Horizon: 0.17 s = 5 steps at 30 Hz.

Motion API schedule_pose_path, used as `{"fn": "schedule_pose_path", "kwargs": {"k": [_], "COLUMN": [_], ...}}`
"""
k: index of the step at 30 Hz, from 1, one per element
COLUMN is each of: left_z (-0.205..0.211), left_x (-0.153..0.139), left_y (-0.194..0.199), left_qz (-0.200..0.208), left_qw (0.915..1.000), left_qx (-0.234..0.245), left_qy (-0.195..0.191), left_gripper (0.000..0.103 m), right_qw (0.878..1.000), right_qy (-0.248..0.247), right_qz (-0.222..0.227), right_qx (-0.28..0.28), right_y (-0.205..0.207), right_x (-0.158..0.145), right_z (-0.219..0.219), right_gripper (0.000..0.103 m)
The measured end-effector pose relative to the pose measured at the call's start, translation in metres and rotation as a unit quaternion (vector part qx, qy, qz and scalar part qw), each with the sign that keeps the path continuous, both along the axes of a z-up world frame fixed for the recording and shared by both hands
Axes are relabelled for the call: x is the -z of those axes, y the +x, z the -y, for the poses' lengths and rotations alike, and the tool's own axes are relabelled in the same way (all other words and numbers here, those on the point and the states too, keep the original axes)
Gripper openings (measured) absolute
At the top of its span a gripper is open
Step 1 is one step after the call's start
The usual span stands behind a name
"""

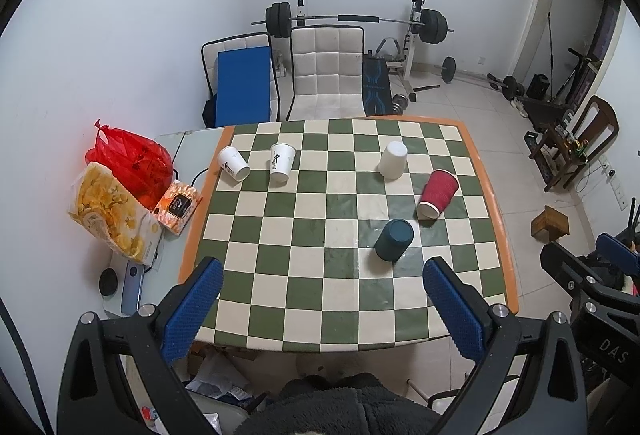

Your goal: Flip cup upside down

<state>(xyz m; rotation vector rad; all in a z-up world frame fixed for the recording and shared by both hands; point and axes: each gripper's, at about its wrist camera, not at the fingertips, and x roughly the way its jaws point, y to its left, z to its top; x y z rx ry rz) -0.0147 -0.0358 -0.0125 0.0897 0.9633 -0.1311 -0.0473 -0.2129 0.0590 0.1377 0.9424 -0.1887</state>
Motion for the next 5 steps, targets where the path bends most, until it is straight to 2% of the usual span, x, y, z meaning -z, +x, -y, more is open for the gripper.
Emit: {"fn": "schedule_pose_path", "kwargs": {"k": [5], "left_z": [0.0004], "left_x": [0.0005], "left_y": [-0.0085], "left_qz": [-0.001], "left_qw": [1.0], "left_qx": [-0.002], "left_qy": [-0.002], "left_gripper": [0.102], "right_qw": [1.0], "right_qy": [0.001], "right_qz": [0.0], "right_qx": [-0.002], "right_y": [-0.0036], "right_x": [0.0011], "right_z": [0.0021], "right_gripper": [0.099]}}
